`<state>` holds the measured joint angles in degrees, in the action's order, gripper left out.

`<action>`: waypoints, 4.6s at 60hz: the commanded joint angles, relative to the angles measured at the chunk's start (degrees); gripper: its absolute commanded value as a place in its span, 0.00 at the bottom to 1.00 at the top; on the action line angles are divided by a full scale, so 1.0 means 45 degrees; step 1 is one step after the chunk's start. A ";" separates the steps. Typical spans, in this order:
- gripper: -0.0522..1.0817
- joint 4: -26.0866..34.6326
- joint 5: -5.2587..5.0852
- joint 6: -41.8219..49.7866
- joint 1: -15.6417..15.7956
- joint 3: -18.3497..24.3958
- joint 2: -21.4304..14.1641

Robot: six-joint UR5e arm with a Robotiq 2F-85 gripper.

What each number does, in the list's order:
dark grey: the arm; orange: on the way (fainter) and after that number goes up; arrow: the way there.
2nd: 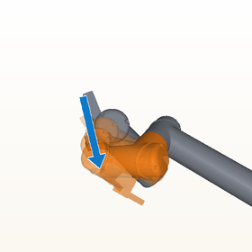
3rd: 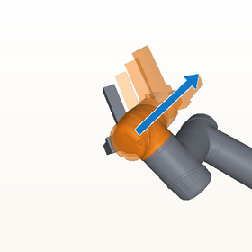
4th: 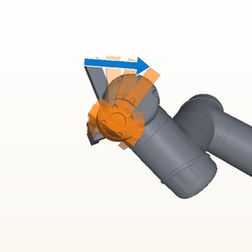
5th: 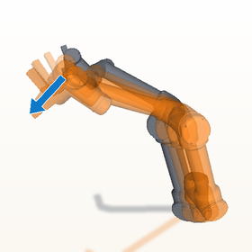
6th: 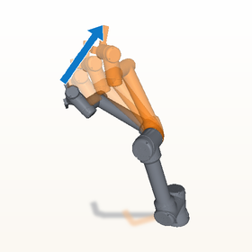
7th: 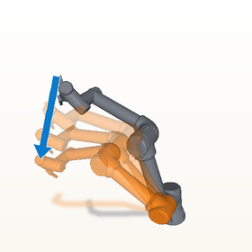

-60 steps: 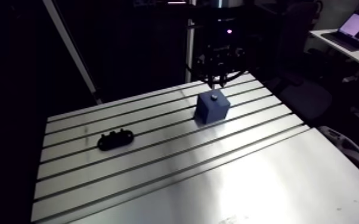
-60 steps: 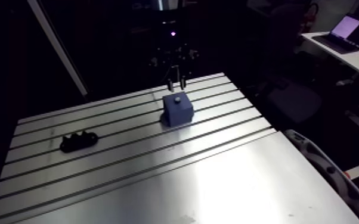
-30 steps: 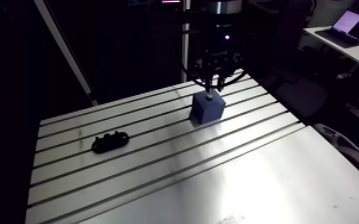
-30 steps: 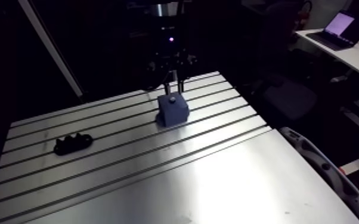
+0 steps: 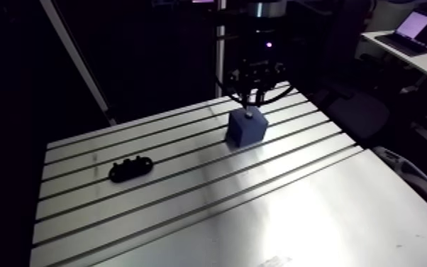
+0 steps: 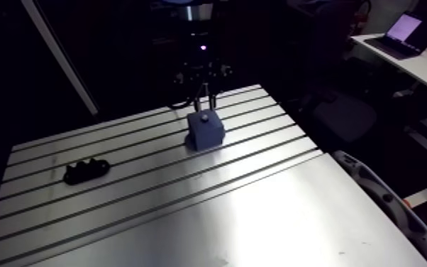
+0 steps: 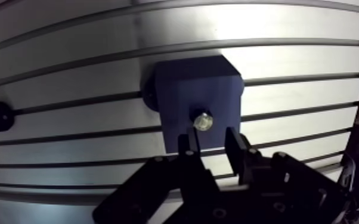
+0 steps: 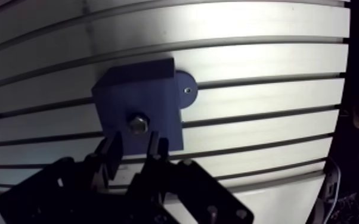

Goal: Pick up the M10 bolt and insert it into the hex recess until seated.

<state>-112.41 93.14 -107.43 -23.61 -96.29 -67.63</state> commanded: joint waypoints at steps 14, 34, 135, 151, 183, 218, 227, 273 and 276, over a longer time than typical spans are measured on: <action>0.59 -0.0070 -0.0024 -0.0083 0.0030 0.0002 0.0116; 0.59 -0.0070 0.0012 -0.0174 0.0030 -0.0017 0.0256; 0.61 -0.0089 0.0015 -0.0219 0.0069 -0.0017 0.0510; 0.62 -0.0089 0.0034 -0.0219 0.0069 -0.0017 0.0510; 0.64 -0.0089 0.0032 -0.0316 0.0107 -0.0037 0.0510; 0.65 -0.0073 0.0051 -0.0912 0.0124 -0.0037 0.0510; 0.65 -0.0070 0.0054 -0.1228 0.0146 -0.0037 0.0510; 0.65 -0.0053 0.0071 -0.1528 0.0186 -0.0056 0.0493; 0.65 -0.0070 0.0073 -0.1509 0.0186 -0.0075 0.0490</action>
<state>-112.70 93.42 -114.36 -22.85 -96.50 -65.36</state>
